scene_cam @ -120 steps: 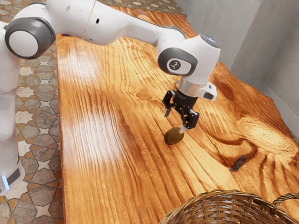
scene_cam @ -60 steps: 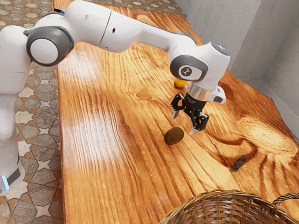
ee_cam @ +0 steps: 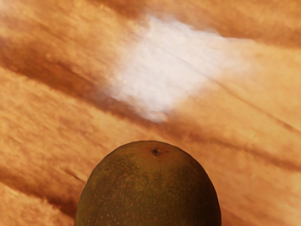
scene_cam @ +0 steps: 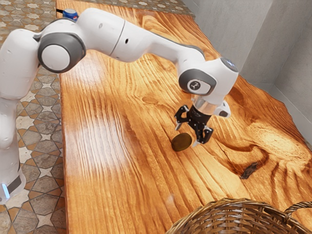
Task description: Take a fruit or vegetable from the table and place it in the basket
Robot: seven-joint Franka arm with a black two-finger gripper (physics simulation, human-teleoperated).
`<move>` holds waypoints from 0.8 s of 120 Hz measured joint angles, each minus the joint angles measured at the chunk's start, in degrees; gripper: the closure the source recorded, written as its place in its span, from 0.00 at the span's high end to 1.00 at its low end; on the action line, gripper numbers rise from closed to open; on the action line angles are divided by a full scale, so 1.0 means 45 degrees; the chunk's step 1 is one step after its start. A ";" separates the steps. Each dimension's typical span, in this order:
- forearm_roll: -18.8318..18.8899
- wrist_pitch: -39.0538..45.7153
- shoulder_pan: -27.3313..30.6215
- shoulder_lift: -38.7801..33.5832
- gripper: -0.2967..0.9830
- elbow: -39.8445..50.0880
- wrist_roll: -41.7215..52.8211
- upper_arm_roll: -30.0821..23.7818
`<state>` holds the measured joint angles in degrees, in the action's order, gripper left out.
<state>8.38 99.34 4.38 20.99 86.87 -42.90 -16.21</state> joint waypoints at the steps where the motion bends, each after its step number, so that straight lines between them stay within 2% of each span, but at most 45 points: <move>1: -0.0002 0.0001 0.0004 0.0013 0.77 0.0002 -0.0003 -0.0001; 65: -0.0142 0.0208 0.0044 0.0707 0.77 0.0017 -0.0080 0.0166; 96: -0.0336 0.0270 0.0045 0.0824 0.47 0.0016 -0.0091 0.0163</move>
<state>6.87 100.55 4.58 24.70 86.95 -43.30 -15.48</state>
